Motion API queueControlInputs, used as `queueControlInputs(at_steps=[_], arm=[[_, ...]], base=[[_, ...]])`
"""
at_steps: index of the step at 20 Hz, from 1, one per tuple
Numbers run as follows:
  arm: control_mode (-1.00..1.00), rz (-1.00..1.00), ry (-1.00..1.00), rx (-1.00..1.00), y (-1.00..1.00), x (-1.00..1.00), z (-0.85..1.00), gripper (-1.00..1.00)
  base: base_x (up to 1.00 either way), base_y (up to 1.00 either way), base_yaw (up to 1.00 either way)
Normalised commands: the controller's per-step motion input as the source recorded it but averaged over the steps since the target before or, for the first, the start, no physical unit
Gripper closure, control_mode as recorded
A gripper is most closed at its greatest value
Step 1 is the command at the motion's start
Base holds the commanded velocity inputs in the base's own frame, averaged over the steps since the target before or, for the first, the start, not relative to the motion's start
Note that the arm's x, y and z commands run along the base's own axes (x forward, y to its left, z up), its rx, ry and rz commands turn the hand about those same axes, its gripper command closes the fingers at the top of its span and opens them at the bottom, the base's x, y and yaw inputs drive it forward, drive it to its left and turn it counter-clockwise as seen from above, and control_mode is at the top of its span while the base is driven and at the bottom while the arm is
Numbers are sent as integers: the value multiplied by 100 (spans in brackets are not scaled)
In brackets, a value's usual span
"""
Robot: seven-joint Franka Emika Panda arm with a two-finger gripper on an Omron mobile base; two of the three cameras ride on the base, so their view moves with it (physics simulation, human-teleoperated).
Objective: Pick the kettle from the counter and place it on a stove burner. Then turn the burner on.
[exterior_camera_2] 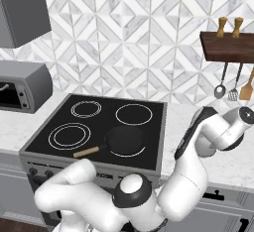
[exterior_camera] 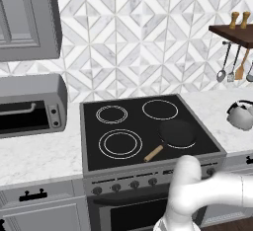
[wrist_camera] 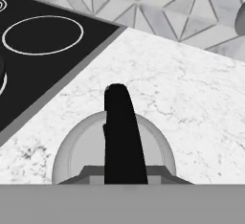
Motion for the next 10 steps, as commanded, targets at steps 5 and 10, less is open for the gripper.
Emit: queueControlInputs(at_steps=[5,10], arm=[[-100,9,-12,0,73,-20,47,100],[-100,7,-6,-1,82,-19,59,100]], base=[[0,0,0],[0,0,0]])
